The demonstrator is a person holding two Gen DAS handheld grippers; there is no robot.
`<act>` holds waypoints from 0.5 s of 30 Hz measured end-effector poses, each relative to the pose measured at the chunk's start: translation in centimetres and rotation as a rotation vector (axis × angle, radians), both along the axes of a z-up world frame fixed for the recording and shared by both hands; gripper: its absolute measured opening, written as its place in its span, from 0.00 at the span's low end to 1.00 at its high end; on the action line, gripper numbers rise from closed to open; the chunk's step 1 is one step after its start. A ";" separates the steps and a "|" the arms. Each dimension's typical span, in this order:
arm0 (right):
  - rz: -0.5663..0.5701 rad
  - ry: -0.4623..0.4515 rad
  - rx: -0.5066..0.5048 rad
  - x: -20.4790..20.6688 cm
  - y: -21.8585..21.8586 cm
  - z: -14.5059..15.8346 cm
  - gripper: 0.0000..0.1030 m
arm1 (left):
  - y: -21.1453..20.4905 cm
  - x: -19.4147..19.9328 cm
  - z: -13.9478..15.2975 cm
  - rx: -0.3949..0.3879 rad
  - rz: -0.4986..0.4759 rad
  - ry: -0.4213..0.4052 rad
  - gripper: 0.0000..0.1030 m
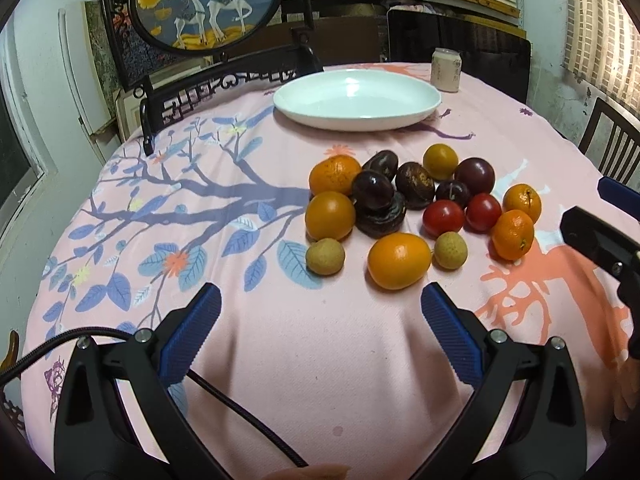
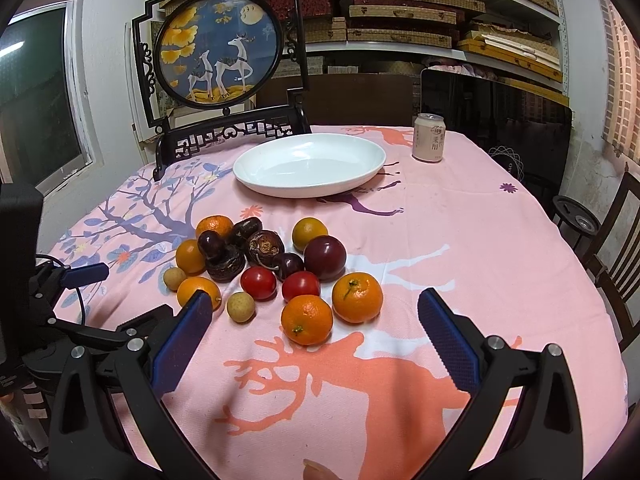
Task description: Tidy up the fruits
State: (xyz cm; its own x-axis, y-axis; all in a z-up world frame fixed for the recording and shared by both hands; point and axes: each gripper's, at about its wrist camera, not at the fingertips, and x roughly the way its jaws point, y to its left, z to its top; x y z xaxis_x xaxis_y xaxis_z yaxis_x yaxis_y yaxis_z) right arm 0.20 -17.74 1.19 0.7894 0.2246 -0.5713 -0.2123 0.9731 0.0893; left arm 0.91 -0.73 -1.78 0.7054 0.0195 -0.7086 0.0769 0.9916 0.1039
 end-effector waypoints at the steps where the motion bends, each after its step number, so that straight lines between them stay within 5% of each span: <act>1: 0.000 0.000 0.000 0.0 0.0 0.0 0.99 | 0.0 0.0 0.0 0.000 -0.002 0.002 0.98; 6: 0.000 -0.001 0.002 0.0 0.0 0.1 0.99 | -0.2 0.0 -0.1 0.005 -0.007 0.006 0.98; 15: -0.001 0.000 0.013 -0.1 -0.2 0.2 0.99 | 0.2 1.8 -2.6 -0.011 -0.021 0.180 0.98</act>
